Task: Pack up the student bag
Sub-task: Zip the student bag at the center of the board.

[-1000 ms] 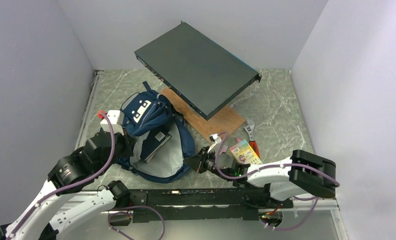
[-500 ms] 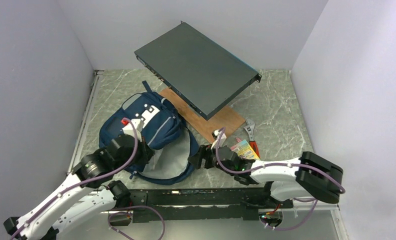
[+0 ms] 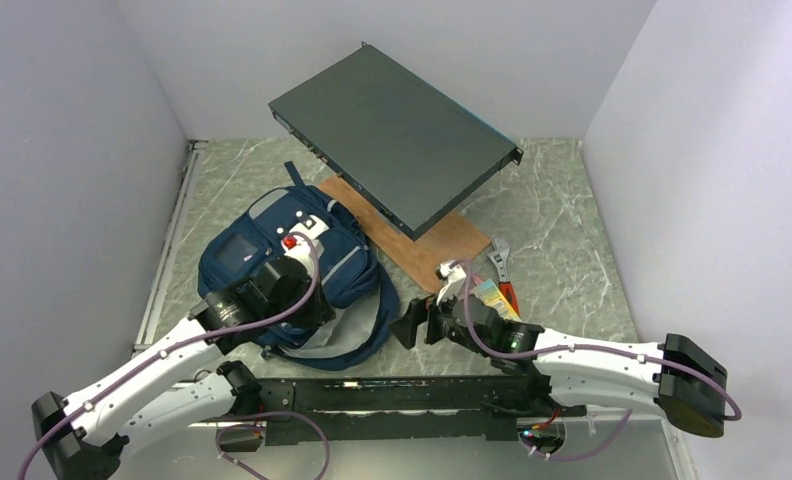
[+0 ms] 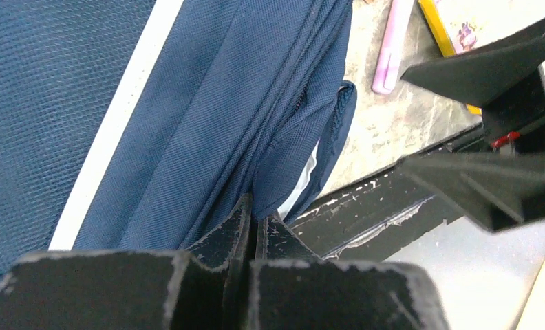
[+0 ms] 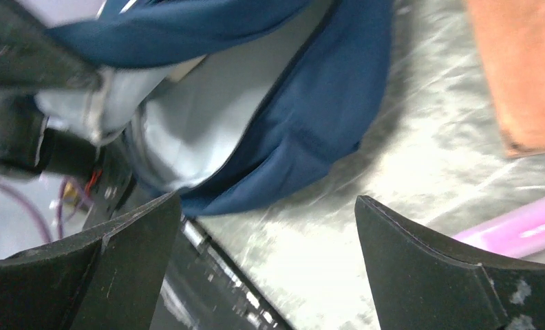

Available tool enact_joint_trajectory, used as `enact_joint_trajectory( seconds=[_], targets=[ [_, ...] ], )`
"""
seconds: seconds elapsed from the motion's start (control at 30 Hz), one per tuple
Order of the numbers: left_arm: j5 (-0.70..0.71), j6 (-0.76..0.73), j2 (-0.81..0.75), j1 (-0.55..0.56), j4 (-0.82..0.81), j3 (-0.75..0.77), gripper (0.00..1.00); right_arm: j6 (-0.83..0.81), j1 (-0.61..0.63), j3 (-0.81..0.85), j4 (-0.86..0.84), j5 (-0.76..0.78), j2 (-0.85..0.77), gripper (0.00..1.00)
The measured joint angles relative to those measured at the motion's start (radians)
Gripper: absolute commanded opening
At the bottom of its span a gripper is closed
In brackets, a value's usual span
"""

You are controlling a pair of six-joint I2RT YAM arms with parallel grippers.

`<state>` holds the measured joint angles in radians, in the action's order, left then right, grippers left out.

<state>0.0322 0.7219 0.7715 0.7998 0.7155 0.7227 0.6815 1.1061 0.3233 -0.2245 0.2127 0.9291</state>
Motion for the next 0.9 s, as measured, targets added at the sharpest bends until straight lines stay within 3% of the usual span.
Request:
enact_joint_trajectory(
  seconds=[0.27, 0.53, 0.6, 0.77, 0.9],
  targets=[
    [-0.069, -0.021, 0.135, 0.0, -0.037, 0.043, 0.0, -0.087, 0.197, 0.0, -0.05, -0.06, 0.031, 1.0],
    [-0.085, -0.03, 0.225, -0.007, -0.076, 0.183, 0.0, -0.167, 0.383, 0.079, -0.111, 0.03, 0.146, 1.0],
    [-0.089, -0.03, 0.236, -0.008, -0.076, 0.188, 0.12, -0.195, 0.42, 0.133, -0.117, 0.066, 0.22, 0.99],
    [-0.077, -0.047, 0.237, -0.008, -0.038, 0.206, 0.74, -0.271, 0.456, 0.304, -0.085, 0.16, 0.423, 0.95],
    [-0.026, -0.048, 0.111, -0.008, 0.013, 0.19, 0.94, -0.321, 0.459, 0.4, -0.058, 0.226, 0.534, 0.91]
  ],
)
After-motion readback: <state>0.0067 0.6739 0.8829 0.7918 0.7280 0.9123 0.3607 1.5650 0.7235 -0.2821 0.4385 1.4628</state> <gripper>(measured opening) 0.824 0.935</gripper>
